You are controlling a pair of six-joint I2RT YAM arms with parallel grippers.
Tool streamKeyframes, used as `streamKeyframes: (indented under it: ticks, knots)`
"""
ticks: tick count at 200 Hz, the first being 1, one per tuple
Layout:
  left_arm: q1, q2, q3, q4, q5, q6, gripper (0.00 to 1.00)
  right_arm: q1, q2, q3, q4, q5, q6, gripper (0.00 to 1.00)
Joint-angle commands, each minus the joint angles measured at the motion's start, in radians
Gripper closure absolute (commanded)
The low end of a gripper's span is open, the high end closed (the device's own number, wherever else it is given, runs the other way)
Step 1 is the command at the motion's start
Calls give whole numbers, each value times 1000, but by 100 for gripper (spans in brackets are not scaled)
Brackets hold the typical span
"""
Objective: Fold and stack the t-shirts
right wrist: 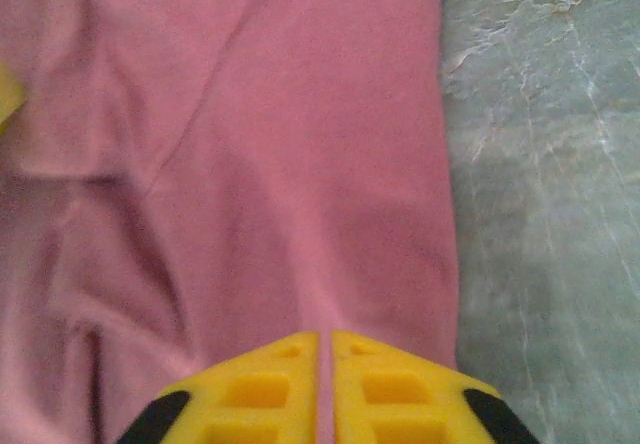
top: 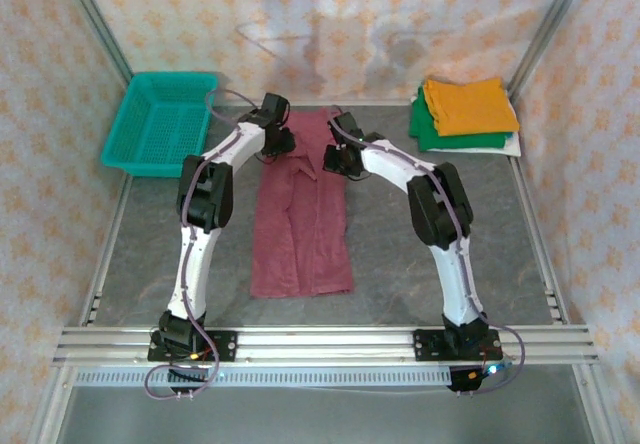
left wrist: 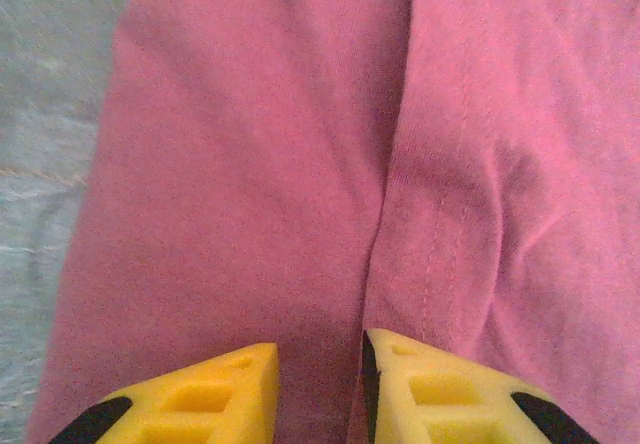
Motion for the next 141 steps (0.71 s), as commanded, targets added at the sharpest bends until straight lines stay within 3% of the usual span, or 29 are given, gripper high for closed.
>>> streamKeyframes:
  ticks: [1, 54, 114, 141]
  knots:
    - [-27, 40, 16, -9, 21, -45, 72, -44, 95, 111, -62, 47, 21, 91]
    - [-39, 100, 50, 28, 46, -103, 72, -96, 211, 197, -74, 74, 61, 92]
    - [-49, 370, 524, -79, 135, -103, 73, -132, 243, 244, -71, 98, 80, 91]
    - [-47, 383, 550, -82, 123, -127, 74, -151, 284, 317, -102, 117, 71, 91]
